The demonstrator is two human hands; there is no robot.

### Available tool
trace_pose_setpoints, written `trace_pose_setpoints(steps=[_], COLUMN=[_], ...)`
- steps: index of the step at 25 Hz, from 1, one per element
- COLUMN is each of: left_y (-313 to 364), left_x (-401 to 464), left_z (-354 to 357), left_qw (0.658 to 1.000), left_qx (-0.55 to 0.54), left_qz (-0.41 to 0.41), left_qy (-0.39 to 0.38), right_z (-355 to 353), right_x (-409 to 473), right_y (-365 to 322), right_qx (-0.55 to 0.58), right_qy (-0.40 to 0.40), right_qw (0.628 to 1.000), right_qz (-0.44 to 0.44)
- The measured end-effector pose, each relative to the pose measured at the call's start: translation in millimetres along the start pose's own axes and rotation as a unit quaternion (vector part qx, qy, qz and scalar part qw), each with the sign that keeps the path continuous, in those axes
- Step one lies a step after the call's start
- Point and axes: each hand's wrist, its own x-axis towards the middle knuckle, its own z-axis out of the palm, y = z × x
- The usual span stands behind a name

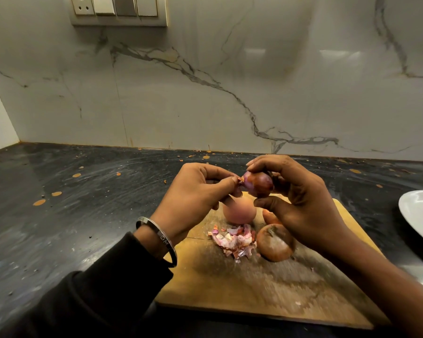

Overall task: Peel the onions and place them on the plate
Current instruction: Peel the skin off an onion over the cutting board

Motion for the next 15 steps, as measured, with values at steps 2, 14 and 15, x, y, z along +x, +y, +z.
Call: trace_pose_setpoints(steps=[2,14,15], left_y=[-0.4,-1.6,-1.5], left_x=[1.0,-6.1,-6.6], left_z=[-0.9,4.4,4.3], left_qw=[0.997,0.952,0.942], left_qx=[0.062,0.239,0.271], left_qz=[0.037,0.183,0.194], left_qy=[-0.007,0.052,0.053], right_z=[-0.9,-1.4,-1.7], right_x=[1.6,2.2,2.2], right_y=[0.4,-0.4,-0.7], right_qx=[0.045,0.120,0.118], right_qy=[0.003,-0.008,-0.010], right_qw=[0.998,0.984,0.984], right_qz=[0.036,0.132,0.136])
